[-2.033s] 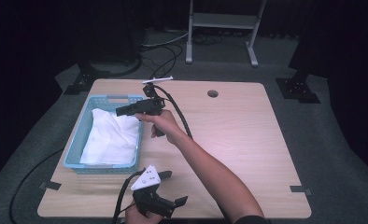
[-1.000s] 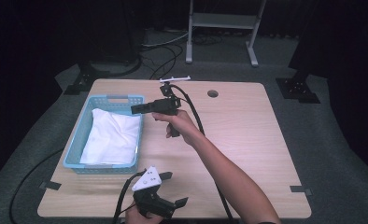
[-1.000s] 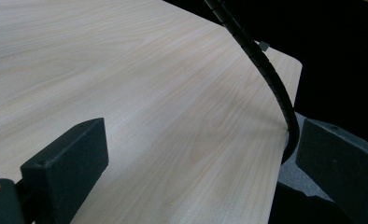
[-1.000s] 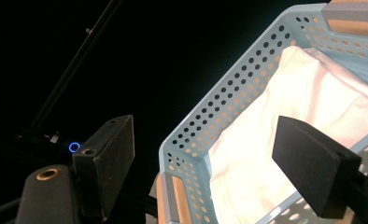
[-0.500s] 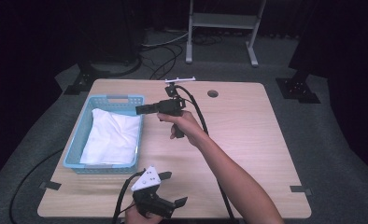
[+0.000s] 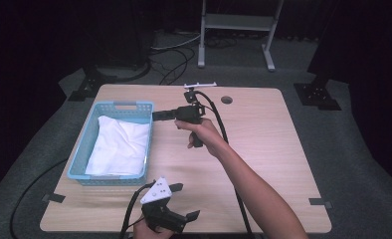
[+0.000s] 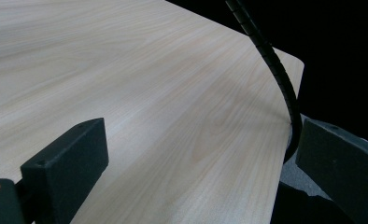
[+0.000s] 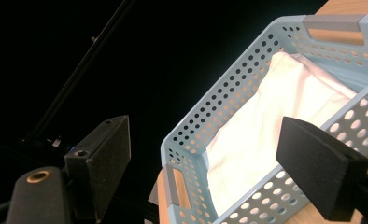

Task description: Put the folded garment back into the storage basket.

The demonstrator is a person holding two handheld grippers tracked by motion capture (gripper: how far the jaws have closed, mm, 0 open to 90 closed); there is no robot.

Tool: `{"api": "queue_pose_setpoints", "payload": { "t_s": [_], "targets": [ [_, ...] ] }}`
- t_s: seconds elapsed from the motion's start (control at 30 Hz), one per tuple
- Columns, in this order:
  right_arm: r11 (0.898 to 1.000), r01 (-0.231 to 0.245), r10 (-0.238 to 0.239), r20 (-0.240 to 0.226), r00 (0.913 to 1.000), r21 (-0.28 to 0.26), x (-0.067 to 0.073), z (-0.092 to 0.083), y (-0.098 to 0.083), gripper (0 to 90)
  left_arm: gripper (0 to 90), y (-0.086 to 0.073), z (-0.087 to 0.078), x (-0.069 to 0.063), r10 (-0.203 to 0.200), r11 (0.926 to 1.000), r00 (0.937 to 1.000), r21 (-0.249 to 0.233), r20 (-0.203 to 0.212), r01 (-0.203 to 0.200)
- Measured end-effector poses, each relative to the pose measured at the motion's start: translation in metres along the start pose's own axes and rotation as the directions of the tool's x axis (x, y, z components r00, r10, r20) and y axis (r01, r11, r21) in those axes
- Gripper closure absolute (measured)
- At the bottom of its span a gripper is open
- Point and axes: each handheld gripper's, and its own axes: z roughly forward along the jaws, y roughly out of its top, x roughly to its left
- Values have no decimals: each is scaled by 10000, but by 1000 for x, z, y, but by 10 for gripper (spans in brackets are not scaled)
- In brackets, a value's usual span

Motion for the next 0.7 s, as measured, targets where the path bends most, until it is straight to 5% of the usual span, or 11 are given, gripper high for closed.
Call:
{"api": "queue_pose_setpoints", "payload": {
  "t_s": [0.7],
  "targets": [
    [9995, -27, 33, 185, 9998, -302, -5, -29, -11, 175, 21, -1, 2, -1, 35, 10000, 10000, 81, 14, -35]
  ]
}}
